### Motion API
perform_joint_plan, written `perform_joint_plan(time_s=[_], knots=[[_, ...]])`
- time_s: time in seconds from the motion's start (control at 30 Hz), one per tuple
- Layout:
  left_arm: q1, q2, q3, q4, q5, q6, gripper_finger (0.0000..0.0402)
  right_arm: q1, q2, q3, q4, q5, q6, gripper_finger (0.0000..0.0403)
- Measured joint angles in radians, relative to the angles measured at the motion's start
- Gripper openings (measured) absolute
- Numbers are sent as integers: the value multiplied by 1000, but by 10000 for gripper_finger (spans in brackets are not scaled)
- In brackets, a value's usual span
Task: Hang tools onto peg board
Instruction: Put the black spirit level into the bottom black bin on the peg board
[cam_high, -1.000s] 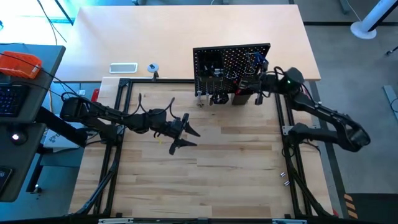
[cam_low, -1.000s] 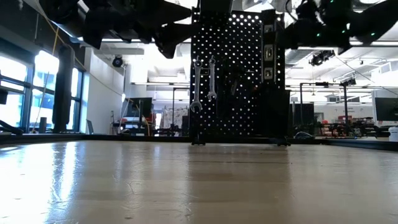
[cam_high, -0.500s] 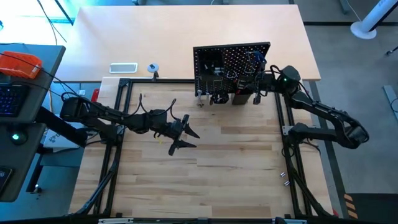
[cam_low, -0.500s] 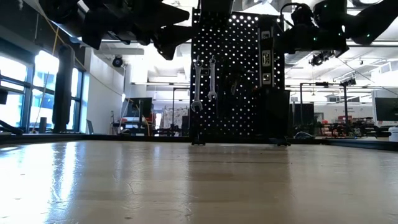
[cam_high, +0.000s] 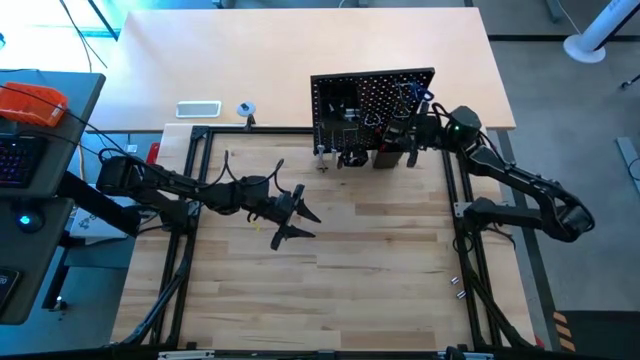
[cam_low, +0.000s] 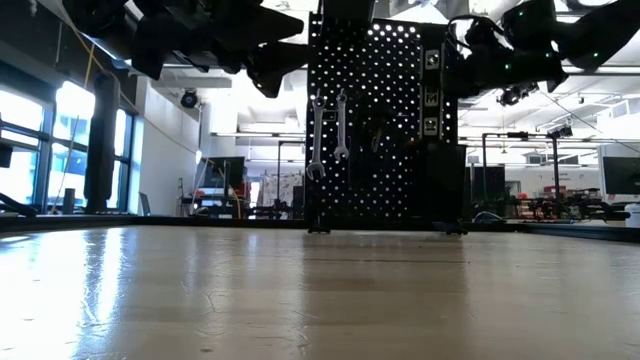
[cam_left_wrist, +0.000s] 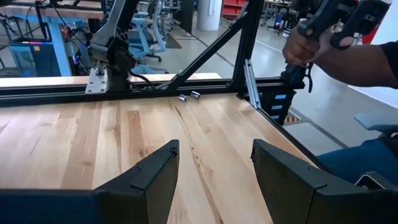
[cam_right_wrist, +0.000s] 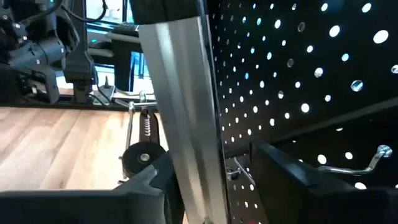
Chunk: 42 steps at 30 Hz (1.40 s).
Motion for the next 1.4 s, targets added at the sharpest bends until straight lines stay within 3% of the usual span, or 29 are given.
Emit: perform_joint_plan(time_s=[0.13,0.33,0.7,1.13,1.4], knots=[[0,0,0,2,0,-4,197,0,-3,0,1,-8,9,136],[0,0,0,1,0,-7,197,0,-48,0,-7,-25,-3,43],[0,0,0,4,0,-6,197,0,-122,21,-170,7,-46,44],[0,0,0,14,-2,-14,197,0,-86,23,-164,-5,-36,47],[0,0,0,16,-2,-15,197,0,-18,23,-154,-10,-1,108]])
